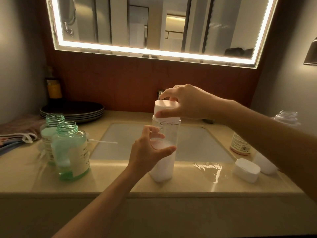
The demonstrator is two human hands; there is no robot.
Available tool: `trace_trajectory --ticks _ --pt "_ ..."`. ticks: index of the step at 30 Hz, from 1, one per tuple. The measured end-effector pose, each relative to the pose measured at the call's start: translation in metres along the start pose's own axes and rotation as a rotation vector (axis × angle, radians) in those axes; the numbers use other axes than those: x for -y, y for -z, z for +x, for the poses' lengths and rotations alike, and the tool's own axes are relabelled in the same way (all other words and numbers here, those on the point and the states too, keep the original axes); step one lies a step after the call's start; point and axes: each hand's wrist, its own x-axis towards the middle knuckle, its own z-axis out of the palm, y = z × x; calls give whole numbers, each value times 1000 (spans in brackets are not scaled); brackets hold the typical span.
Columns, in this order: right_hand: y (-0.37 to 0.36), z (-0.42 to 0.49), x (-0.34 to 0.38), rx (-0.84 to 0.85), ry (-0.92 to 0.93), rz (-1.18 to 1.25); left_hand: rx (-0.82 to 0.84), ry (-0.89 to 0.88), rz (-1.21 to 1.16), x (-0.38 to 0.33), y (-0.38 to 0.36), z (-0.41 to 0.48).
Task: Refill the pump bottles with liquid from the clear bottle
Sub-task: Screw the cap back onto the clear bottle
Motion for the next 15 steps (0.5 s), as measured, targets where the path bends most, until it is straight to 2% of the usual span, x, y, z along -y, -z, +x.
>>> trace_trajectory --ticks 3,9,12,15 --pt "3 4 6 -63 -24 -214 0 2 1 0 1 -1" --pt "12 4 -1 176 -4 -19 2 3 2 -2 1 -1" --pt "2 7 -4 113 -58 37 -3 4 7 -2 0 -2" --pt "-3 10 2 37 -99 -55 -23 2 34 -2 -2 -2"
